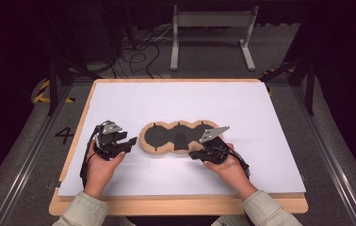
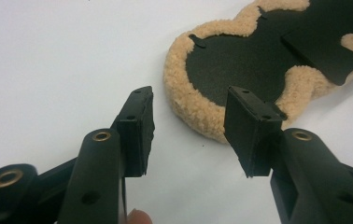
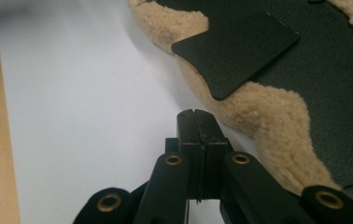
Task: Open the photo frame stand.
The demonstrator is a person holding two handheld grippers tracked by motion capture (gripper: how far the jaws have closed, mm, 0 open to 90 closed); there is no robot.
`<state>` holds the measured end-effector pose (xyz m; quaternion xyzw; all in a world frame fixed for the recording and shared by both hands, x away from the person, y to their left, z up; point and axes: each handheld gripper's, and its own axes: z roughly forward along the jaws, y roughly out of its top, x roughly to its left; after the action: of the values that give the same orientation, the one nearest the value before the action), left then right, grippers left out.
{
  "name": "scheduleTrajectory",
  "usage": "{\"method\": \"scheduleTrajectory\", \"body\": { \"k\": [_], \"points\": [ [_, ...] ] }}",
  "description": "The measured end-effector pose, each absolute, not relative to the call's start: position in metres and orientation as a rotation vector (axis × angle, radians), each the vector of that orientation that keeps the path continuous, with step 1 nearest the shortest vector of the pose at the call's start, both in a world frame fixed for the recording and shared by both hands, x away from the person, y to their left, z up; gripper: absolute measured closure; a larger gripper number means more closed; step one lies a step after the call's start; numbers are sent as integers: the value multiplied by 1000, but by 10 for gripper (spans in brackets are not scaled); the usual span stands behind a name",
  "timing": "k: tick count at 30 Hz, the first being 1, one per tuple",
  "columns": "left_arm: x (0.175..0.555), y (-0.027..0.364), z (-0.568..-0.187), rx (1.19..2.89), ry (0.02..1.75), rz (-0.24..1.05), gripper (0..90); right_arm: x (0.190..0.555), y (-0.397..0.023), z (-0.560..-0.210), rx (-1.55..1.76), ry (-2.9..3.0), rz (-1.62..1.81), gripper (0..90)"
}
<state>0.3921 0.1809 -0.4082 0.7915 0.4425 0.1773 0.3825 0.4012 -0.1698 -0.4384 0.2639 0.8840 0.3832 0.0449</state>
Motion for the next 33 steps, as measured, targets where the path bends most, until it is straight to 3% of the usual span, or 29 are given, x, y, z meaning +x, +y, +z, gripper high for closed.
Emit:
{"method": "scheduleTrajectory", "body": {
  "k": [33],
  "points": [
    [394, 184, -414, 2010, 1139, 420, 495, 411, -179, -425, 863, 2486, 1383, 877]
  ]
}}
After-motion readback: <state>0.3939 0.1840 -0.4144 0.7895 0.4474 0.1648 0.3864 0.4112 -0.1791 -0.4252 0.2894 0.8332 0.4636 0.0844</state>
